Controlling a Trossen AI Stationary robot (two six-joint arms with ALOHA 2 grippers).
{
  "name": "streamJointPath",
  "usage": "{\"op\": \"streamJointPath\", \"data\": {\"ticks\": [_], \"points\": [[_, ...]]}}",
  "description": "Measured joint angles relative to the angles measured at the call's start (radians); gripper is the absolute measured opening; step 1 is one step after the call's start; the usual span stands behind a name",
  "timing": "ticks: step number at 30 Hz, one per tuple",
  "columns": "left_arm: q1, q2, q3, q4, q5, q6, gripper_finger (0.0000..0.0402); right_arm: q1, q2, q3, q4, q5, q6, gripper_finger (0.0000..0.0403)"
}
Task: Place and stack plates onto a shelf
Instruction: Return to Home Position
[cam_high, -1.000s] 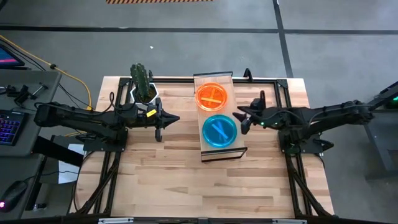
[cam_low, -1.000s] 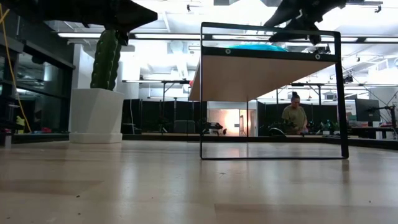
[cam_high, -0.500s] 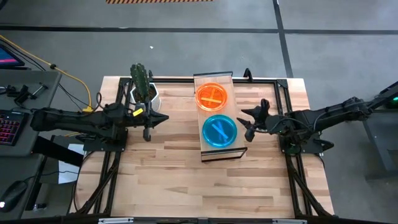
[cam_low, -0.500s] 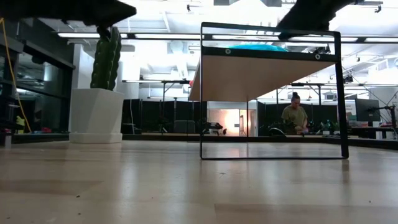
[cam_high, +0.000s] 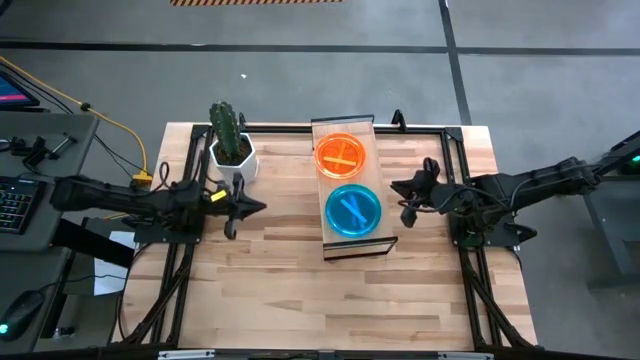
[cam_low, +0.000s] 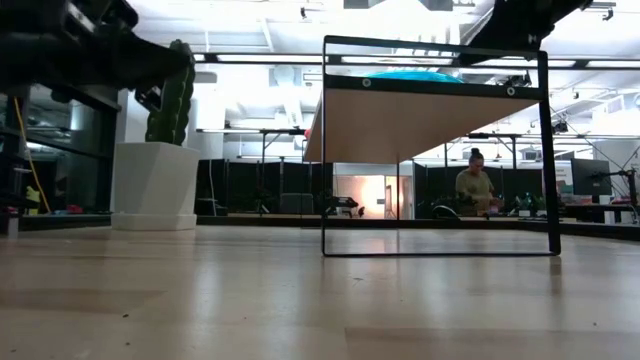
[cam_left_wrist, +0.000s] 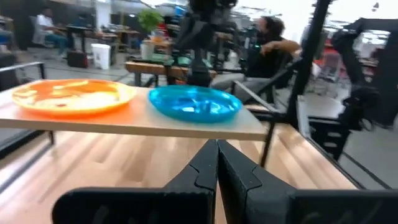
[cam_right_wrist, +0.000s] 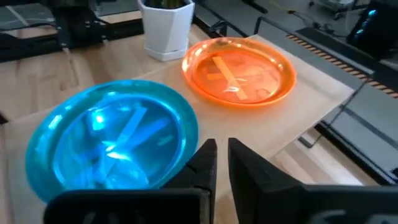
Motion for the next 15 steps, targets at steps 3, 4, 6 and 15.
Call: {"op": "streamJointPath", "data": {"ticks": [3, 4, 6, 15], "points": [[-0.038, -0.025, -0.016, -0.033, 0.000, 0.012, 0.0000, 0.000, -0.018, -0.002, -0.023, -0.035, -0.001, 0.0006], [-0.048, -0.036, -0.029, -0.035, 0.000, 0.018, 0.0000, 0.000, -0.029, -0.011, -0.020, -0.043, -0.001, 0.0003], [-0.060, -0.066, -0.058, -0.020, -0.001, 0.019, 0.0000, 0.000, -0.059, -0.044, -0.014, -0.057, 0.000, 0.0005], [-0.039, -0.210, -0.072, -0.077, -0.003, 0.110, 0.0000, 0.000, -0.291, -0.296, 0.144, -0.140, 0.026, 0.0001]]}}
